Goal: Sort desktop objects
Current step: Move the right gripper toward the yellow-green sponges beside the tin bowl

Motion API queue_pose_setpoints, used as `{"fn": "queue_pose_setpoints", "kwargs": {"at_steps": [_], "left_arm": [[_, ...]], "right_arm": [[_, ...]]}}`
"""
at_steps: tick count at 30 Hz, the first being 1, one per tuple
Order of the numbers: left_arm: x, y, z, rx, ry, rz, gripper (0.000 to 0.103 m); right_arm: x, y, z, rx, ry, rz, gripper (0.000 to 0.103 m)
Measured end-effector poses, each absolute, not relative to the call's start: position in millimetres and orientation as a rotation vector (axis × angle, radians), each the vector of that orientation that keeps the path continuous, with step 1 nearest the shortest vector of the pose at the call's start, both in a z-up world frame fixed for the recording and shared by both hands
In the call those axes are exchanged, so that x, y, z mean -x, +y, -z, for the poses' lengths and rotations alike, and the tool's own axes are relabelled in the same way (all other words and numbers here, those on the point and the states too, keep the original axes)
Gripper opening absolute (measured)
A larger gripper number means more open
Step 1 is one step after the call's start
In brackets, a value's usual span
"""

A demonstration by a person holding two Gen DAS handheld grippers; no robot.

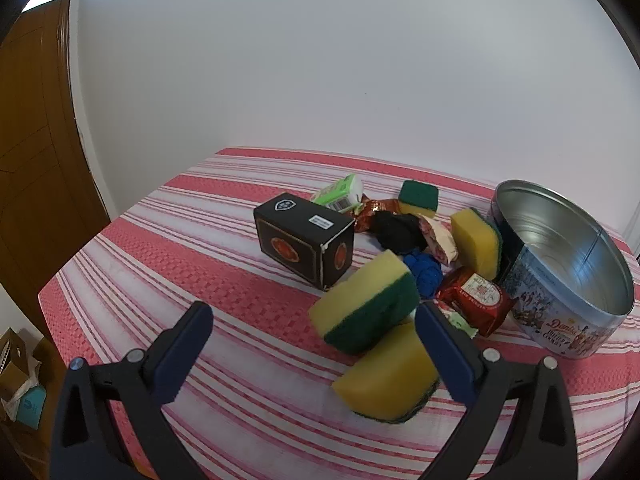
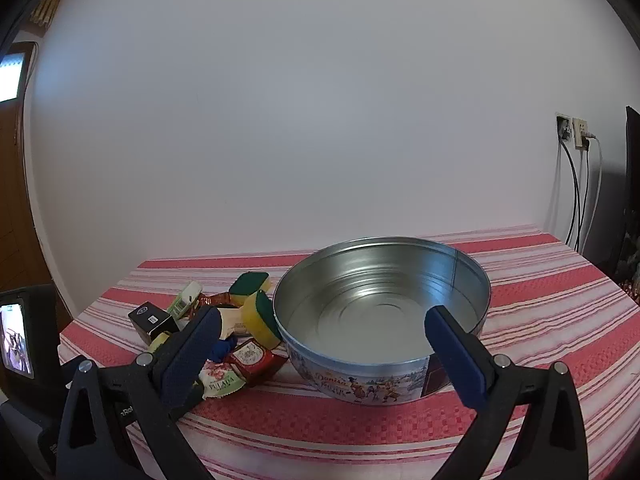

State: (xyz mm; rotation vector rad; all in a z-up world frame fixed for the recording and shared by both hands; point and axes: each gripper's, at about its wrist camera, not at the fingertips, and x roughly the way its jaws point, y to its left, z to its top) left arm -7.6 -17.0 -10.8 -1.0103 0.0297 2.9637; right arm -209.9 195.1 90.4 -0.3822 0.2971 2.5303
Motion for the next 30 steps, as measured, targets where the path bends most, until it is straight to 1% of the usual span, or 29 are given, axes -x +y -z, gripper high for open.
{"fn": "queue_pose_setpoints", "kwargs": {"at_steps": [15, 22, 27, 30], "left_arm": [[15.7, -39.4, 25.3, 1.067, -0.012, -2.972, 0.102], [17.3, -61.6, 34.4, 1.100, -0.001, -2.984, 0.102], [18.3, -85.1, 35.0, 1.091, -0.012, -3.002, 0.102], [17.5, -98.5, 32.6, 1.054, -0.053, -3.011, 0.102]], "right_arm": [[232.6, 184.8, -92.5, 0.456, 0.269, -2.573, 0.103], [246.9, 177.9, -84.7, 0.512, 0.241, -2.630, 0.103], [264.3, 172.2, -74.0, 0.603, 0.276, -2.736, 0.103], [276.3, 169.1, -63.8, 0.689, 0.350, -2.796, 0.099]]}}
